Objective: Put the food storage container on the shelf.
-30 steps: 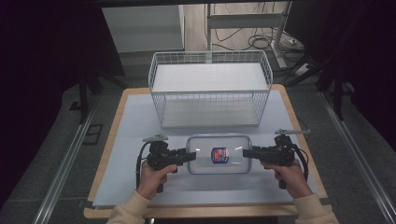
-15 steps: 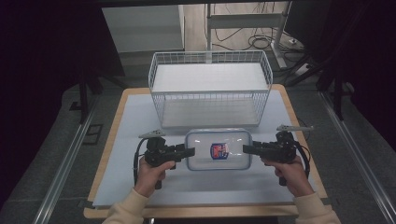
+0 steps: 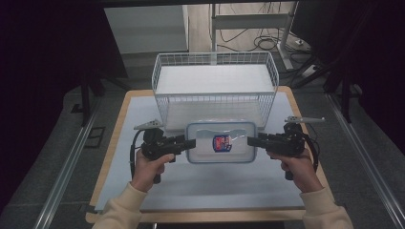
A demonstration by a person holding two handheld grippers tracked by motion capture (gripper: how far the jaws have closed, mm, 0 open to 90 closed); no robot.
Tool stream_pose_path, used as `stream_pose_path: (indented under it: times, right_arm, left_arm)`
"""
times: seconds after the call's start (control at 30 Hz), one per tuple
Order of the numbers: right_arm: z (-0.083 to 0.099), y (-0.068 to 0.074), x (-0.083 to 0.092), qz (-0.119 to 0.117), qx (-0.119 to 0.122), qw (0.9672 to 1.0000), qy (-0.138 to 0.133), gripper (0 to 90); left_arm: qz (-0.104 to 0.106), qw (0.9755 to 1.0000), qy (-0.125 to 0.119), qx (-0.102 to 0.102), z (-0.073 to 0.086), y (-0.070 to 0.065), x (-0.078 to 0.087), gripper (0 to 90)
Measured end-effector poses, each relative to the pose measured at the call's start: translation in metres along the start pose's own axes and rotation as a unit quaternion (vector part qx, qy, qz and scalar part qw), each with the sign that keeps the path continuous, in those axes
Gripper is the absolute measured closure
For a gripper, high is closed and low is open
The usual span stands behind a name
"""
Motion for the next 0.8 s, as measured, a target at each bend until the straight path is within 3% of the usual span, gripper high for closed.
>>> stream_pose_path:
  times: [0.8]
  right_arm:
    - [-0.044, 0.012, 0.003, 0.0, 0.016, 0.9998, -0.015, 50.4]
  left_arm:
    - [-0.001, 0.9997, -0.02, -0.013, -0.041, -0.004, 0.013, 52.3]
Point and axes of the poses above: each handheld gripper's, and its own axes: x roughly backward along the jaws, z roughly out of its underside, y roughly to its left, the point moved 3 cm from there along -x, roughly forward along the jaws, and after that the axes turned 5 degrees about z, right-handed, at the moved point
